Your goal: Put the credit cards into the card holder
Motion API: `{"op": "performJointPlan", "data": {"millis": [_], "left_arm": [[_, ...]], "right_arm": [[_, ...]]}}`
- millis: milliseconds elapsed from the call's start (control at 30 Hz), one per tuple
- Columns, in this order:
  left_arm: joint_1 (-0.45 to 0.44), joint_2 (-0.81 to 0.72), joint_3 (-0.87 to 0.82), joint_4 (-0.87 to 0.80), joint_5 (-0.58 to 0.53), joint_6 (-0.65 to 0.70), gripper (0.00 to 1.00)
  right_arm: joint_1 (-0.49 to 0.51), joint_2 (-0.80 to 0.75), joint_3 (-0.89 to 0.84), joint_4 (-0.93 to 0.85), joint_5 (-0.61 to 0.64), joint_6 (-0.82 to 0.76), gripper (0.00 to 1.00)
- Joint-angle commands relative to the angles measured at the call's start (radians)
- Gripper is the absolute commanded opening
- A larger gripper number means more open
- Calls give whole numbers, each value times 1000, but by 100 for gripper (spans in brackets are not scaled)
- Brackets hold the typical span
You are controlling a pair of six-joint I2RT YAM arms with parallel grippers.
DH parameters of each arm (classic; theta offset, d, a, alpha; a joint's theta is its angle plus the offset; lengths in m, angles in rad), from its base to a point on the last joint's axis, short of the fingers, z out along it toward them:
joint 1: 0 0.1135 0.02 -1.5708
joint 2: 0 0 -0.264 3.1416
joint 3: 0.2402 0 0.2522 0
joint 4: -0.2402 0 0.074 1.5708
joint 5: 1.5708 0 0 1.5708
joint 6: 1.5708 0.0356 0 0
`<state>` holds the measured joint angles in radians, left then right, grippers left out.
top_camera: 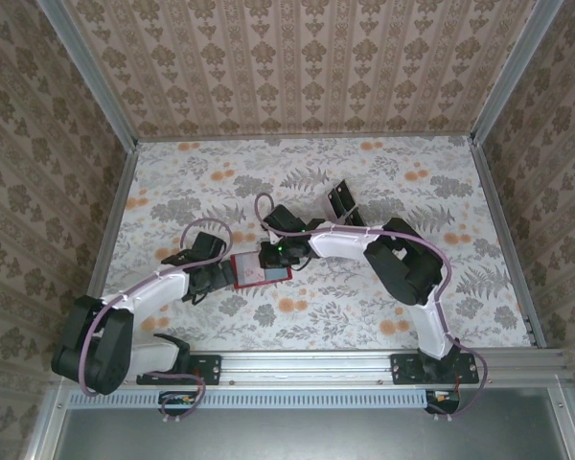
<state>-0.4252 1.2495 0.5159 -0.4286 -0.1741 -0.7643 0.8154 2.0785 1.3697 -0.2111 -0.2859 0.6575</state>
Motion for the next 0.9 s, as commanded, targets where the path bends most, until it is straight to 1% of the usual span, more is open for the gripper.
{"op": "performJointPlan", "data": {"millis": [0,867], "left_arm": [[2,38,-27,19,19,-16,100],[-8,68,-24,48,35,-17,100]], "right_arm": [[11,31,34,-36,-2,-6,11],[52,111,144,-21,-72,29,12]]}}
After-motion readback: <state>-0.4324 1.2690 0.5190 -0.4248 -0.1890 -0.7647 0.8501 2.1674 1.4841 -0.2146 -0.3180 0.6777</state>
